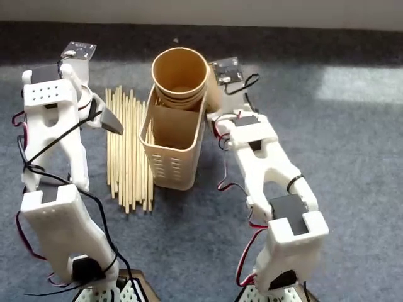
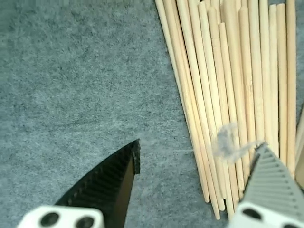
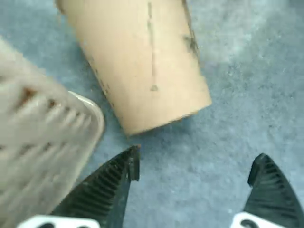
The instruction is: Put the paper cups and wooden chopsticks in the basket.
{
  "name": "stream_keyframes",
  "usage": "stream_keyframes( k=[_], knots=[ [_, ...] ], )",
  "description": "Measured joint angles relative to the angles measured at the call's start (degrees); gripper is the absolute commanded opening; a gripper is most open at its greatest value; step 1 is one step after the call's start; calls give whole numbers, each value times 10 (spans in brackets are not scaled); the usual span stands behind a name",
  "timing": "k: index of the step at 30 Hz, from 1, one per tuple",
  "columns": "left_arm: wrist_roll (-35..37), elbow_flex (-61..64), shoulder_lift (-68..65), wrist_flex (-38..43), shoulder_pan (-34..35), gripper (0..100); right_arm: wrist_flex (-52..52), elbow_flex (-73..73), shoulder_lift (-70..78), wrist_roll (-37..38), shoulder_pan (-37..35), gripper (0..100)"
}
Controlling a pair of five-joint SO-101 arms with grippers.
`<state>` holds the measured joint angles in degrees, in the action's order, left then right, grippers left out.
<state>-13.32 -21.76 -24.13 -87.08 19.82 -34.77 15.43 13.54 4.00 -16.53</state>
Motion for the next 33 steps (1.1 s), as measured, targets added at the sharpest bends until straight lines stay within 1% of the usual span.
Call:
stream_keyframes(
  k=[5, 8, 10, 12, 15, 18, 20, 23, 25, 30, 33],
  knots=[
    [-3, 0, 0, 0, 3, 352, -128, 0, -40, 4, 80, 354],
    [-3, 0, 0, 0, 3, 352, -149, 0, -74, 4, 119, 354],
    [-3, 0, 0, 0, 3, 352, -153, 0, -102, 3, 124, 355],
    [-3, 0, 0, 0, 3, 352, -151, 0, -127, 3, 107, 356],
    [-3, 0, 0, 0, 3, 352, -117, 0, -151, 3, 51, 356],
    [-3, 0, 0, 0, 3, 352, -62, 0, -154, 3, -16, 354],
    [-3, 0, 0, 0, 3, 352, -11, 1, -142, 3, -40, 354],
    [-3, 0, 0, 0, 3, 352, 65, 0, -95, 3, -43, 353],
    [-3, 0, 0, 0, 3, 353, 89, -14, -53, 3, -40, 353],
    [-6, 0, 0, 0, 3, 353, 101, -86, 63, 3, -40, 353],
    [-6, 0, 0, 0, 5, 354, 81, -101, 93, 3, -40, 353]
  ],
)
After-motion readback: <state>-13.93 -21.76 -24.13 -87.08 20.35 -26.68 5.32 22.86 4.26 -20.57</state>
